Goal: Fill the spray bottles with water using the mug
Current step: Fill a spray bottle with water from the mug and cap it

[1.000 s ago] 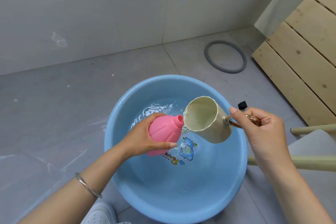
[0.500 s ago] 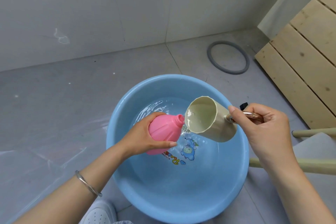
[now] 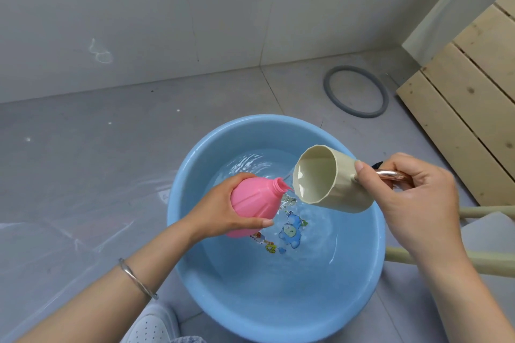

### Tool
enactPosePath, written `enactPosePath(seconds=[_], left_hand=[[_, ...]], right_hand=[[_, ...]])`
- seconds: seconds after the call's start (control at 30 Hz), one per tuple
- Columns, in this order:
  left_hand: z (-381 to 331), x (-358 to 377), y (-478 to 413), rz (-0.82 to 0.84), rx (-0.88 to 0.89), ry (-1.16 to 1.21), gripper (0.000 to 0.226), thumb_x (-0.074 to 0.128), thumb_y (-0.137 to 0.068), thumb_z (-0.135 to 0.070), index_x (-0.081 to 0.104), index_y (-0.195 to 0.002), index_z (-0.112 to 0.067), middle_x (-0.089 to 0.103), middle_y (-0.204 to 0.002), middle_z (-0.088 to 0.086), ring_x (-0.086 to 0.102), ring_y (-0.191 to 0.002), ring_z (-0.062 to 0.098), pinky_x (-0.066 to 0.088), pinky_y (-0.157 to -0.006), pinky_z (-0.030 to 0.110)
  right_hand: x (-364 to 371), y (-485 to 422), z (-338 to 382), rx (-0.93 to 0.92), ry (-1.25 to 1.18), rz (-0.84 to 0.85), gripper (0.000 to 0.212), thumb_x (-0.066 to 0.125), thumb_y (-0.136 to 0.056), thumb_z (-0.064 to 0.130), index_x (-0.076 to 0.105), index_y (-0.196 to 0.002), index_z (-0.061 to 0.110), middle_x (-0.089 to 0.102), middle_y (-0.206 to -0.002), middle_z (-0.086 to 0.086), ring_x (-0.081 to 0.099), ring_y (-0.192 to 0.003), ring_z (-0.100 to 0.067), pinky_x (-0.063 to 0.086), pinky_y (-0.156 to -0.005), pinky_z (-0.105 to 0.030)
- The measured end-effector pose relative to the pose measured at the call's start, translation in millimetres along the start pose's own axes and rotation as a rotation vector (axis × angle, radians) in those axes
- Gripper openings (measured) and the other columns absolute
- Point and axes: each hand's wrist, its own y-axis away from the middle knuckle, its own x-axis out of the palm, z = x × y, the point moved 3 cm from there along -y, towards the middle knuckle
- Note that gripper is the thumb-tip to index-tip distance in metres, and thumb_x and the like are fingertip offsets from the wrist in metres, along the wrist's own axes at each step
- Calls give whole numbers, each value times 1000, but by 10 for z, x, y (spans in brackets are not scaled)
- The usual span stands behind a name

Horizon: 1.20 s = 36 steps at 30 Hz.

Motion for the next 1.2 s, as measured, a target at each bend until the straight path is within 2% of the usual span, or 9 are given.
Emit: enactPosePath(seconds=[0.13, 0.2, 0.3, 0.43, 0.53, 0.63, 0.8, 0.93, 1.2], left_hand=[[5, -1, 1, -4, -5, -14, 90, 81, -40, -70, 51, -121, -45, 58, -111, -26, 59, -101, -2, 53, -87, 26], [6, -1, 1, -10, -3, -8, 86, 82, -41, -69, 52, -118, -47, 59, -109, -28, 59, -100, -4, 53, -86, 24], [14, 0, 4, -10, -7, -14, 85, 83, -41, -69, 51, -117, -48, 58, -110, -28, 58, -100, -5, 53, -86, 24], [26, -1, 4, -14, -8, -9, 83, 89, -48, -59, 52, -120, -45, 59, -112, -26, 59, -102, -3, 53, -87, 24], [23, 10, 6, -5, -11, -7, 82, 86, -45, -64, 51, -118, -47, 59, -110, -26, 59, -100, -3, 53, -87, 24], [27, 23, 2, -5, -21, 6, 88, 82, -40, -70, 52, -119, -46, 60, -112, -25, 60, -102, -1, 53, -88, 26], [26, 19, -3, -6, -24, 14, 92, 81, -39, -71, 51, -122, -45, 59, -113, -25, 59, -102, -1, 53, -88, 25], [-11, 27, 7, 4, -31, 34, 82, 80, -39, -71, 51, -113, -51, 58, -109, -27, 59, -98, -5, 51, -81, 19], [-18, 46, 22, 10, -27, 28, 82, 80, -39, -72, 50, -113, -51, 58, -109, -27, 59, -100, -4, 53, -84, 22]], right_hand=[[6, -3, 38, -48, 15, -22, 40, 71, -74, 29, 47, -52, 7, 47, -61, -7, 38, -55, -14, 28, -52, -16], [8, -5, 64, -72, 28, -28, 38, 69, -73, 28, 44, -50, 9, 46, -62, -6, 38, -55, -12, 28, -53, -15], [9, -13, 76, -95, 51, -22, 44, 76, -76, 21, 43, -50, 8, 45, -62, -5, 37, -56, -13, 28, -53, -15], [15, -17, 105, -131, 79, -27, 40, 68, -74, 27, 43, -50, 7, 43, -61, -7, 38, -57, -17, 31, -56, -23], [16, -6, 141, -172, 116, -24, 39, 66, -76, 28, 45, -51, 6, 43, -54, -4, 40, -59, -20, 34, -58, -32], [18, 3, 189, -222, 139, -26, 40, 62, -76, 34, 43, -51, 10, 44, -54, -2, 40, -60, -17, 33, -60, -30], [29, 14, 233, -306, 238, -37, 41, 65, -77, 27, 41, -51, 6, 40, -52, -3, 36, -60, -18, 29, -61, -26], [48, 28, 262, -373, 296, -56, 41, 66, -77, 25, 40, -51, 8, 38, -51, -1, 32, -60, -18, 30, -66, -19], [117, 57, 299, -521, 372, -66, 40, 68, -77, 19, 39, -51, 11, 30, -54, 2, 25, -60, -16, 26, -69, -28]])
